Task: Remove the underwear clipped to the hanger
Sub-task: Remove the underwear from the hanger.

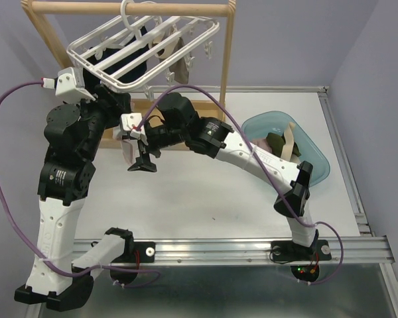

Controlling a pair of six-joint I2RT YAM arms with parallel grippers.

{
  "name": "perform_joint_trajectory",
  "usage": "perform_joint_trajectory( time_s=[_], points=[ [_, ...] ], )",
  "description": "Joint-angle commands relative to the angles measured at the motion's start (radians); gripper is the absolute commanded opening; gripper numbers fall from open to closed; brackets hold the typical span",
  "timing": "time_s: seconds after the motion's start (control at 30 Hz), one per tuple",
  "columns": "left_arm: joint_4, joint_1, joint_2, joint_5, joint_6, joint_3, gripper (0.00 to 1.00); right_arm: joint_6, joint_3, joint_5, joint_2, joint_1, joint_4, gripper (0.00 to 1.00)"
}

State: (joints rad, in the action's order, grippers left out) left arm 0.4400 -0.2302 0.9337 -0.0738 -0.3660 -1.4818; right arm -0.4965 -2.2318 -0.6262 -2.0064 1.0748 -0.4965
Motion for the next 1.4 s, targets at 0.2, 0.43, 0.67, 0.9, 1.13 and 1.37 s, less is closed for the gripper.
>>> perform_joint_trajectory(
  time_s=[0.2,0.43,0.67,0.9,1.13,1.37],
  points=[
    [-0.021,-0.008,0.011,-0.038,0.056,-0.072,0.72,0.015,-0.111,-0.030,-0.040,0.017,-0.002,1.00],
    [-0.021,-0.018,0.020,-0.026,0.070,-0.081,0.71,0.016,-0.121,-0.030,-0.048,0.020,-0.004,1.00],
    [-0.024,-0.057,0.019,-0.067,0.101,-0.089,0.68,0.019,-0.134,-0.027,-0.061,0.023,-0.007,1.00],
    [-0.023,-0.096,0.024,-0.148,0.130,-0.086,0.64,0.019,-0.144,-0.029,-0.068,0.025,-0.011,1.00],
    [-0.032,-0.126,0.030,-0.199,0.156,-0.094,0.56,0.018,-0.146,-0.029,-0.069,0.025,-0.014,1.00],
    [-0.047,-0.143,0.034,-0.208,0.168,-0.098,0.42,0.015,-0.147,-0.030,-0.069,0.027,-0.019,1.00]
  ],
)
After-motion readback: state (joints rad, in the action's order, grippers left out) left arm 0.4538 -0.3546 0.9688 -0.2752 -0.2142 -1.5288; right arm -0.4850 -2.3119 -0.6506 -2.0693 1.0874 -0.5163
